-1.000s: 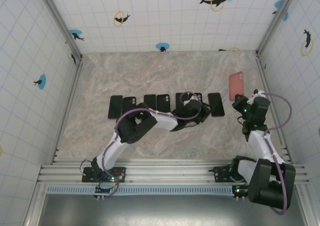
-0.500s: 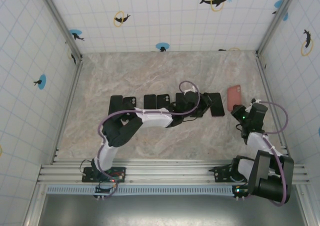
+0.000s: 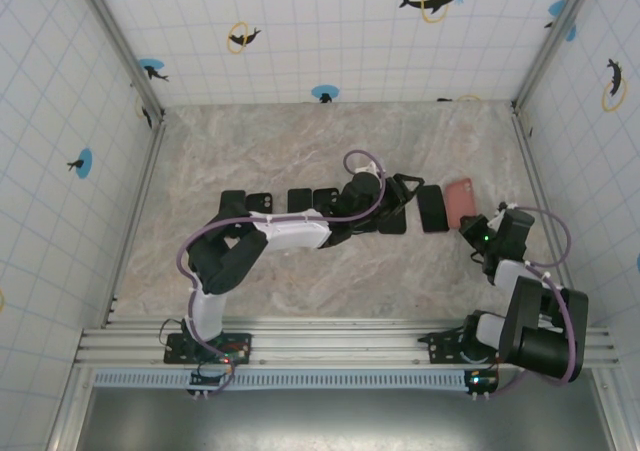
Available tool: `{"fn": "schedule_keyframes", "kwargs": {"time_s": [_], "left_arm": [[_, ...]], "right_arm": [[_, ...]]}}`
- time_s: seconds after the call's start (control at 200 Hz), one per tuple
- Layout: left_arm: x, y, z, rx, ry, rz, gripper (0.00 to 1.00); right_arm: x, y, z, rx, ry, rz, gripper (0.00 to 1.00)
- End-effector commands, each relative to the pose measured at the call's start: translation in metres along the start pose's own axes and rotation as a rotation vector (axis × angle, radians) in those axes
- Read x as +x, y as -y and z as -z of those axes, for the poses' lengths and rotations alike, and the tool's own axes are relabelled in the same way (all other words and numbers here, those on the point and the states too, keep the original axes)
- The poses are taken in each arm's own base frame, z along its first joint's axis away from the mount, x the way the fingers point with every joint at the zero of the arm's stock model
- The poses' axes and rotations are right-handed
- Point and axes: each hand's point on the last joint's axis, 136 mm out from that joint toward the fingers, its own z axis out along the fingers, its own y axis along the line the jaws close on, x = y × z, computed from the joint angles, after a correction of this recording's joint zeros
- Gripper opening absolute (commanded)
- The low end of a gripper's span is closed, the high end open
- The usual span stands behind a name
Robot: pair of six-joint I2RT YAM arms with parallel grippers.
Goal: Take the phone out of the phone case
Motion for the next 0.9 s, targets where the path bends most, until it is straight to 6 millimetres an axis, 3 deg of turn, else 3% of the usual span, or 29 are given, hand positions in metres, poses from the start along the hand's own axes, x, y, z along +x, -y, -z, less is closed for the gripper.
{"fn": "schedule_keyframes", "kwargs": {"time_s": [0.0, 0.51, 0.896], "left_arm": [[-0.002, 0.003, 0.004, 0.017, -0.010, -0.018, 0.63], [-0.003, -0.001, -0.001, 0.027, -0.025, 0.001, 0.63], [-0.001, -0.001, -0.003, 0.030, -0.035, 0.001, 0.63]], "right_arm": [[0.000, -0.001, -0.002, -0.024, -0.015, 0.026, 0.00], [-0.011, 0.010, -0.009, 0.021, -0.039, 0.074, 0.01], [-0.005, 0.011, -0.017, 0.000, -0.097, 0.082, 0.01]]}}
